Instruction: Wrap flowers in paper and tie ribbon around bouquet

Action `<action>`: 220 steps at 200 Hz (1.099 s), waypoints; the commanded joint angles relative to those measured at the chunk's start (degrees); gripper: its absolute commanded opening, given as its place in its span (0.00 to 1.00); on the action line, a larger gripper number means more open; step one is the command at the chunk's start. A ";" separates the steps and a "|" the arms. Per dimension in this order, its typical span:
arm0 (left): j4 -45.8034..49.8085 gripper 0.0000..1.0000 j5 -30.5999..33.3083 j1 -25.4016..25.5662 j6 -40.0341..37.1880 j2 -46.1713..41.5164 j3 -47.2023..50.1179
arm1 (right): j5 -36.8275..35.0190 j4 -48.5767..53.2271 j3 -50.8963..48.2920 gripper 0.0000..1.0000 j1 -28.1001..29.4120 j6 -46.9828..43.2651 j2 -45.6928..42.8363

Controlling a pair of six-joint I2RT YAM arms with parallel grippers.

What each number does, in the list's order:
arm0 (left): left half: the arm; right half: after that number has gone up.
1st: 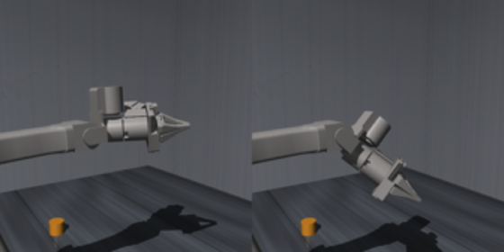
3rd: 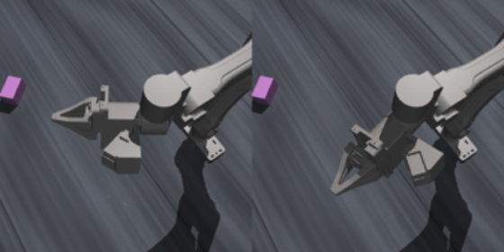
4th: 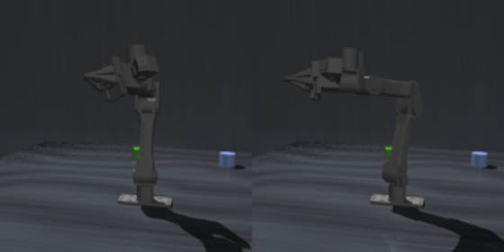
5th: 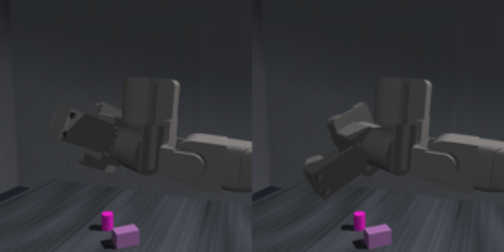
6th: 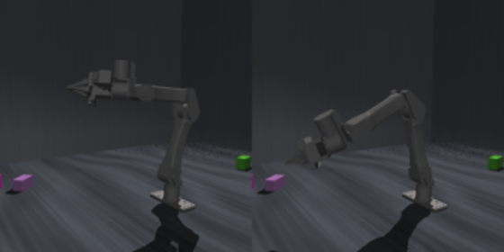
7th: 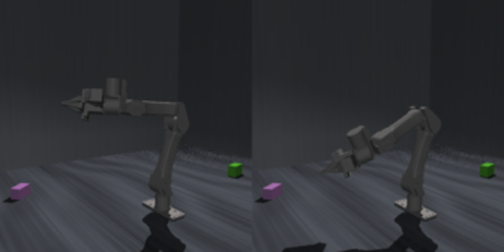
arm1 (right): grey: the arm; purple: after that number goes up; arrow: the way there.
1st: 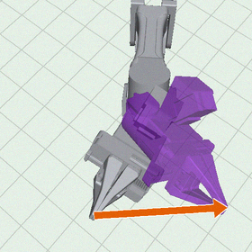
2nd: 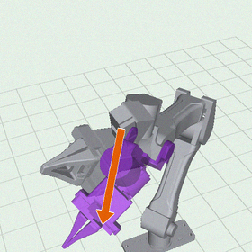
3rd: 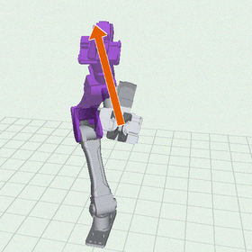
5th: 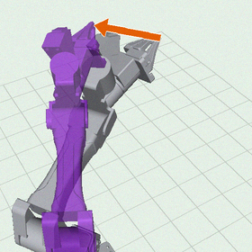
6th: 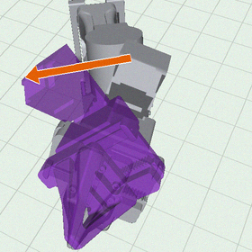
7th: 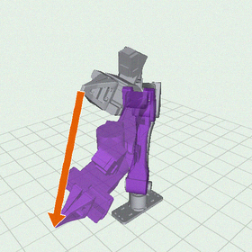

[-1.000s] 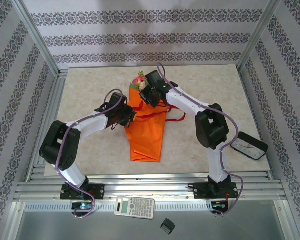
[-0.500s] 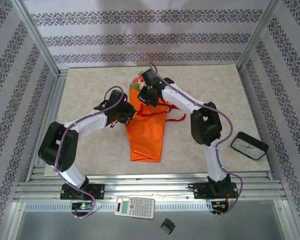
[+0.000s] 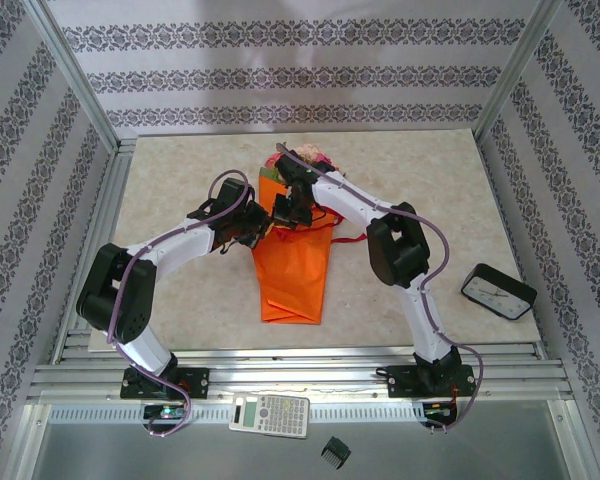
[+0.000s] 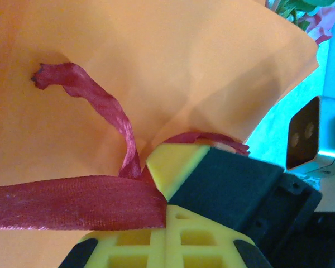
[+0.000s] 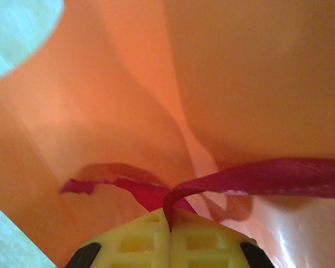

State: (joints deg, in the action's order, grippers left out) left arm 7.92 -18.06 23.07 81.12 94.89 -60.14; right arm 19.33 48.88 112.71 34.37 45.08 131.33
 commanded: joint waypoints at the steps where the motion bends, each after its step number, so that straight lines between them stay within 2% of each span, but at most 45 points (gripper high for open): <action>1: 0.85 0.03 -1.11 -1.24 -2.89 0.79 -1.36 | 4.80 1.74 -2.17 0.00 -0.20 -3.45 -3.62; 72: -0.36 0.08 -2.59 -2.63 -7.50 6.73 -4.38 | 8.79 3.76 1.11 0.00 -2.35 -2.84 -0.81; 91: -2.04 0.08 -3.63 -3.25 -8.16 9.47 -5.99 | 8.34 3.57 1.20 0.21 -2.80 -2.38 -1.08; 101: -2.56 0.08 -4.26 -3.46 -8.33 10.61 -6.86 | 7.77 3.61 1.48 0.29 -2.97 -2.28 -1.62; 142: -1.51 0.10 -5.25 -4.22 -9.47 13.20 -9.77 | 5.25 5.34 3.81 0.41 -3.43 -2.22 -3.68; 187: -0.02 0.19 -6.74 -4.73 -12.42 16.53 -12.83 | -0.61 6.33 1.87 0.42 -3.61 -4.13 -8.39; 220: 6.04 0.30 -7.32 -5.10 -16.98 18.84 -16.50 | -3.33 4.33 -4.27 0.29 -3.52 -5.10 -12.81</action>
State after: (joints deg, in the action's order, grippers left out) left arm 8.25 -24.29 18.90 69.21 112.20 -73.71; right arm 19.86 53.36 112.64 30.87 41.50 123.22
